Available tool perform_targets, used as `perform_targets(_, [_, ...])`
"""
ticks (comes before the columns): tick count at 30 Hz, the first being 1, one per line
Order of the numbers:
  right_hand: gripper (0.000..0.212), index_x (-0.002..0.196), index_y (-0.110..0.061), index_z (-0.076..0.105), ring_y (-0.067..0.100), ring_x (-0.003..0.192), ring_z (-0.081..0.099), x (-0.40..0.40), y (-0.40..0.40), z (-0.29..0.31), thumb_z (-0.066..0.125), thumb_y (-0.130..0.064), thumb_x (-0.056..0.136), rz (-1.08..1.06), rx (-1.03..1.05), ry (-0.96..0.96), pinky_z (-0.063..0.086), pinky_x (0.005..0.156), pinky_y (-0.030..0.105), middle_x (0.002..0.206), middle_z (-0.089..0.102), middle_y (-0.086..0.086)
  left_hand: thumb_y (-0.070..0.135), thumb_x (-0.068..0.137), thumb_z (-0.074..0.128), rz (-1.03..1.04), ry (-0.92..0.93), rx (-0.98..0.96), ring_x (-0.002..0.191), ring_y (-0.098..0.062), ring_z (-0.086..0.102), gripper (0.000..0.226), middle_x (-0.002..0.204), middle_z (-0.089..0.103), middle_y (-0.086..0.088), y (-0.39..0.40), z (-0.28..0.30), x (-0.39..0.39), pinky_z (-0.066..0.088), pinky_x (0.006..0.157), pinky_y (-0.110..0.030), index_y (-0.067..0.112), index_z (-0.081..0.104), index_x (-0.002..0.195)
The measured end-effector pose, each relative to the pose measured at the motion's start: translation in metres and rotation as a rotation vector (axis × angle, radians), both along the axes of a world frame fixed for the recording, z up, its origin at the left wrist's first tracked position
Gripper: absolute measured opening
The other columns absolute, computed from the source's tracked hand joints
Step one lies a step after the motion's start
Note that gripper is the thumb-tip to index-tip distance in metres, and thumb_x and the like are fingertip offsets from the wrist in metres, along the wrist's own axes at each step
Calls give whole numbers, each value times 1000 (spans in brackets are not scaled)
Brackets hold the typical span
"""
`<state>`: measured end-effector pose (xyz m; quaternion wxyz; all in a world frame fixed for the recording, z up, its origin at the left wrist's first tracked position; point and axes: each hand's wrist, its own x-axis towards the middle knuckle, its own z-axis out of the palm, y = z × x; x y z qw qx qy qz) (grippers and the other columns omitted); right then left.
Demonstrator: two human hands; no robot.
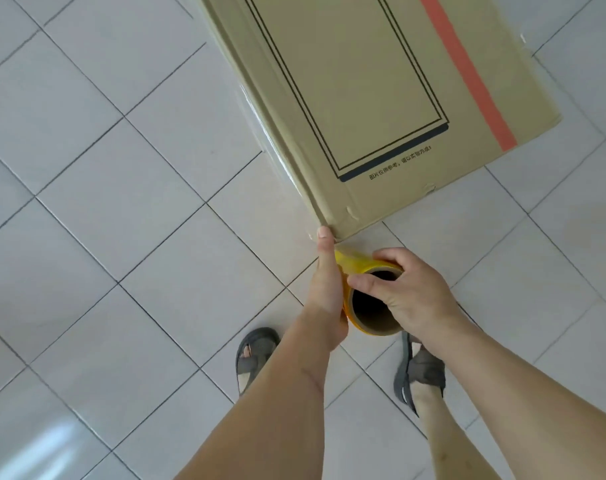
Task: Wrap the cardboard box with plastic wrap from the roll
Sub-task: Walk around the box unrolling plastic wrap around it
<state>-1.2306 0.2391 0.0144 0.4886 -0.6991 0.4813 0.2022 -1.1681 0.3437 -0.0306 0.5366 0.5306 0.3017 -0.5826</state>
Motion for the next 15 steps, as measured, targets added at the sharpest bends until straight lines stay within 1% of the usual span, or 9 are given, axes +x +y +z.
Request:
perform_targets(2, [56, 114, -40, 55, 12, 100, 56, 3, -14, -1, 80, -57, 67, 49, 16, -12, 42, 70, 22, 101, 57, -22, 93, 93, 24, 57, -9, 7, 105, -22, 81, 99, 111, 86, -8, -8, -2, -4, 64, 87, -36, 18, 75, 131])
perform_targets(5, [54, 111, -43, 50, 10, 99, 52, 9, -30, -3, 78, -59, 69, 199, 57, -28, 41, 72, 22, 102, 55, -22, 96, 90, 26, 167, -18, 20, 112, -27, 79, 102, 117, 84, -11, -16, -2, -11, 63, 96, -42, 18, 74, 135])
perform_targets(6, [54, 111, -43, 50, 10, 101, 53, 9, -34, -4, 77, -60, 68, 228, 60, -30, 41, 75, 25, 105, 56, -20, 99, 85, 30, 196, -17, 32, 114, -29, 79, 105, 119, 84, -12, -20, -1, -13, 63, 99, -44, 18, 73, 136])
perform_targets(9, [50, 109, -40, 52, 15, 103, 55, 15, -44, -5, 75, -62, 69, 252, 65, -28, 43, 79, 29, 105, 59, -16, 115, 54, 48, 320, -53, 97, 122, -30, 75, 127, 129, 79, -10, -30, -2, -19, 58, 111, -52, 28, 65, 145])
perform_targets(10, [50, 108, -39, 53, 15, 102, 56, 18, -47, -5, 75, -62, 69, 241, 66, -29, 43, 79, 29, 102, 60, -18, 114, 56, 49, 360, -86, 132, 121, -27, 75, 122, 128, 79, -7, -32, 3, -16, 56, 113, -53, 32, 63, 145])
perform_targets(11, [50, 106, -37, 54, 15, 100, 57, 23, -50, -4, 73, -63, 67, 226, 62, -35, 43, 78, 29, 98, 60, -19, 108, 71, 46, 423, -105, 172, 114, -19, 78, 103, 119, 82, -3, -34, 8, -11, 57, 111, -49, 33, 64, 140])
perform_targets(13, [57, 102, -33, 57, 13, 94, 58, 31, -53, -6, 69, -69, 59, 213, 44, -51, 42, 78, 28, 93, 62, -20, 81, 104, 32, 526, -77, 164, 77, -1, 79, 62, 75, 82, 10, -39, 10, 0, 58, 92, -35, 32, 67, 116])
perform_targets(14, [61, 102, -31, 59, 13, 94, 59, 33, -54, -9, 68, -71, 56, 214, 32, -57, 42, 78, 27, 93, 64, -19, 73, 109, 26, 525, -77, 140, 69, -3, 78, 61, 64, 78, 10, -42, 10, 3, 57, 86, -32, 30, 69, 111])
perform_targets(15, [67, 105, -29, 61, 13, 95, 59, 34, -55, -10, 67, -72, 55, 219, 15, -58, 42, 78, 27, 95, 66, -16, 72, 110, 23, 499, -86, 103, 78, -10, 80, 67, 71, 81, 5, -45, 4, 3, 59, 89, -34, 28, 72, 116])
